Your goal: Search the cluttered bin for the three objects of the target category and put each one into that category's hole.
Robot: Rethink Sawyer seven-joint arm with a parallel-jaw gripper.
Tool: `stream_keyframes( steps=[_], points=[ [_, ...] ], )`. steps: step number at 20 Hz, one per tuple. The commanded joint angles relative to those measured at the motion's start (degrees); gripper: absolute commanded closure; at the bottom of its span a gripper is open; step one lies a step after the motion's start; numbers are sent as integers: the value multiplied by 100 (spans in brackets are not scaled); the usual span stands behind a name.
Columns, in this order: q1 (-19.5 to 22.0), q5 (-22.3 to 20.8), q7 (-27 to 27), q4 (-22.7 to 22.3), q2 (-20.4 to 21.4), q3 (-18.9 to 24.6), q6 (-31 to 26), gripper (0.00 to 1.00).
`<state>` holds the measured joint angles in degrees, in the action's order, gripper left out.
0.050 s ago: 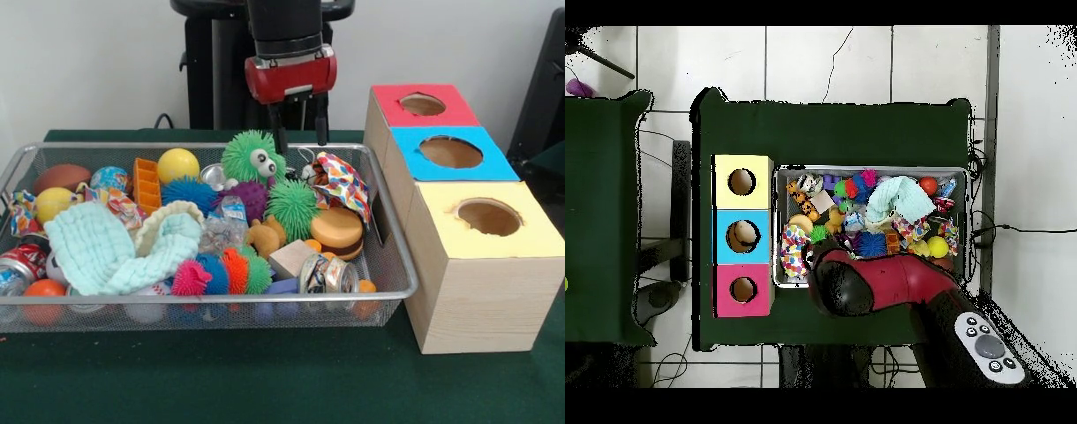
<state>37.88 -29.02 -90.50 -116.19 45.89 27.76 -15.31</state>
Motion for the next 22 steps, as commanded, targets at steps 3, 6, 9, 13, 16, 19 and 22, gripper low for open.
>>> stream_keyframes(
  steps=[3, 6, 9, 13, 16, 19, 22],
  points=[
    [-20, 158, -190, 1006, -337, -81, -769, 0],
    [77, 107, -121, 1114, -519, -61, -727, 0],
    [191, 47, -83, 1181, -654, -42, -604, 0],
    [175, -34, -147, 1322, -844, -130, -475, 0],
    [12, -104, -321, 1479, -976, -364, -391, 0],
    [4, -149, -344, 1529, -1105, -419, -261, 0],
    [-81, -193, -431, 1559, -1172, -546, -151, 0]
  ],
)
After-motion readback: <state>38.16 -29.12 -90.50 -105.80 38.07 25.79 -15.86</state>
